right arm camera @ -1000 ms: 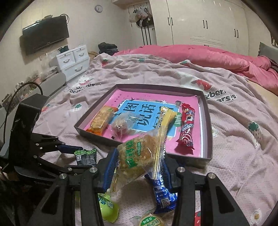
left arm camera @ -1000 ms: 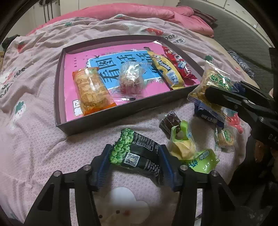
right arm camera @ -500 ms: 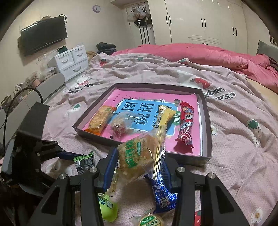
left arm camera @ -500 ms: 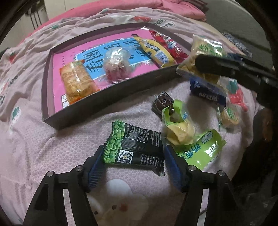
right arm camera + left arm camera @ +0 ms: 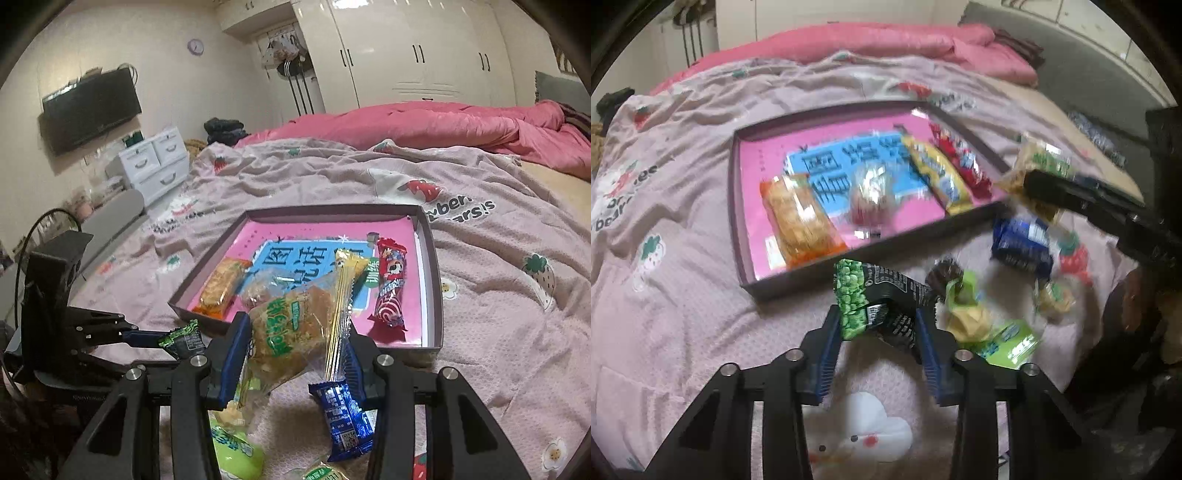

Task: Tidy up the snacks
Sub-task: 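Lift and carry the pea pack with the left gripper while the right carries the pastry bag over the tray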

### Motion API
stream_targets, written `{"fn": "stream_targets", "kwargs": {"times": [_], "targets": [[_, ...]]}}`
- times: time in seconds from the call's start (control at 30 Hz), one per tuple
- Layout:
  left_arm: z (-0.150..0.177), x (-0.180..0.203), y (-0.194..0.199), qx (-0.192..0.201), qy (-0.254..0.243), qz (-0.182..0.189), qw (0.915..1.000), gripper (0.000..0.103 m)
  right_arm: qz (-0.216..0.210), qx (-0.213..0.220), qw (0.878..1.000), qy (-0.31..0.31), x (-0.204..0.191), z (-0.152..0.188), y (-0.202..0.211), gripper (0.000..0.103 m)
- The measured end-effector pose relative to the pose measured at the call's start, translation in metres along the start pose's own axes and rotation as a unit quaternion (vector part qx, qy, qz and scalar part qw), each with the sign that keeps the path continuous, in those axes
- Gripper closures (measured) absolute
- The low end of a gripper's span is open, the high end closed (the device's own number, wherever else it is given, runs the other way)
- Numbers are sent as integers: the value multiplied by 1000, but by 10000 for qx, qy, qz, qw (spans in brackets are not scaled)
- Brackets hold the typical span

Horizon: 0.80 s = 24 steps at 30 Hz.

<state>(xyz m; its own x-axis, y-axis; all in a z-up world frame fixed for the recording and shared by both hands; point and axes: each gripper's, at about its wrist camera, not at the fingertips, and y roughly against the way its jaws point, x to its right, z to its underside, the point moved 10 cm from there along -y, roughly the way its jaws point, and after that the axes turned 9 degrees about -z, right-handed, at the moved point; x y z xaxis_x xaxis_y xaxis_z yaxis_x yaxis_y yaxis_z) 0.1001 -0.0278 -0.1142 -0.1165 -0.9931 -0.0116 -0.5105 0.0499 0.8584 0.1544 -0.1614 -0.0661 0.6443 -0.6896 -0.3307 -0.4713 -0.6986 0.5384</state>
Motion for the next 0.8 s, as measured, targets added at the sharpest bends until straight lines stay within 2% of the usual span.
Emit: {"fn": "stream_targets", "kwargs": {"times": [0.23,0.8], "targets": [[-4,3,-6,-50,15,64,10000,78,-105,200,9993,-296,8,-8,7,56],[5,-3,-23,-424,607,686,9949,79,13,199,9995,-233,9,-6,10,56]]}}
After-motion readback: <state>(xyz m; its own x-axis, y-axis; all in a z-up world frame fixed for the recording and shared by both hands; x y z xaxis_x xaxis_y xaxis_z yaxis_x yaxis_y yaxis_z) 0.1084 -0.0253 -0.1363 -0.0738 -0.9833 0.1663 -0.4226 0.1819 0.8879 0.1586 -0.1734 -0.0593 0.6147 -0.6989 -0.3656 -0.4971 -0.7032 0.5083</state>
